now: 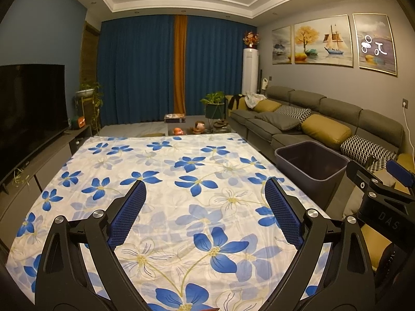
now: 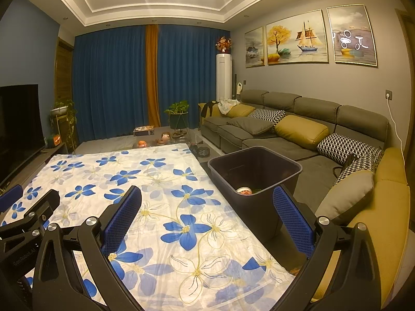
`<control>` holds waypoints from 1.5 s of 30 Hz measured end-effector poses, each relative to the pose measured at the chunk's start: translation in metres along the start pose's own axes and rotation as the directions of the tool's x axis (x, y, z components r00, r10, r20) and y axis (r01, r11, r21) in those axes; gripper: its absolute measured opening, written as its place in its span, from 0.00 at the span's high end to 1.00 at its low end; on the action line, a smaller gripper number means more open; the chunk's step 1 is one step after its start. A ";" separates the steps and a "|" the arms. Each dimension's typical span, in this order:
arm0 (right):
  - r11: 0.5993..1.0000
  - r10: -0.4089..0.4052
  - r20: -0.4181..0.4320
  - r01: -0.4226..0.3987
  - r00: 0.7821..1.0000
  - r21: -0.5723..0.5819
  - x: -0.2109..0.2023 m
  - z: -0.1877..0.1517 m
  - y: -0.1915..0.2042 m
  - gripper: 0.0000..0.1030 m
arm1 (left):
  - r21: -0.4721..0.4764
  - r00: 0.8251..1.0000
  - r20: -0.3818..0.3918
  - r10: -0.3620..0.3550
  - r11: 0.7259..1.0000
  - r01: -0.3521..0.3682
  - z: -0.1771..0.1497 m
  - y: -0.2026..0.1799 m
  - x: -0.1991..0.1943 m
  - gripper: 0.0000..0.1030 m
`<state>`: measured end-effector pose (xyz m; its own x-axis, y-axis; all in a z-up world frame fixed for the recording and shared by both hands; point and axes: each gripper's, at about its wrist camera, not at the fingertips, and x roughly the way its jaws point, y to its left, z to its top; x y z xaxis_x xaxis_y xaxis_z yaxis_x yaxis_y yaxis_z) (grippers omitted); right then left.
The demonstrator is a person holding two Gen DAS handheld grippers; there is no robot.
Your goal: Collect trash
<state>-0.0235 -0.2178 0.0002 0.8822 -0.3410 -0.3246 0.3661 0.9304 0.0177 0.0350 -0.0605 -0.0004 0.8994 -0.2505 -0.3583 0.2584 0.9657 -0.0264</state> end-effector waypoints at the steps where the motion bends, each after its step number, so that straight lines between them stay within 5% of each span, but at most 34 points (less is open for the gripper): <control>1: 1.000 0.000 0.000 0.000 1.000 0.000 0.000 0.000 0.000 0.05 | -0.001 1.000 0.001 0.001 1.000 -0.001 0.000 0.000 0.000 0.12; 45: 1.000 0.003 -0.004 -0.003 1.000 0.000 -0.001 -0.003 -0.001 0.05 | -0.002 1.000 0.001 0.003 1.000 -0.003 -0.002 0.001 -0.001 0.12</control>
<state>-0.0256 -0.2177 -0.0021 0.8821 -0.3381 -0.3280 0.3639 0.9313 0.0187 0.0334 -0.0589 -0.0019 0.9004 -0.2476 -0.3578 0.2549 0.9666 -0.0274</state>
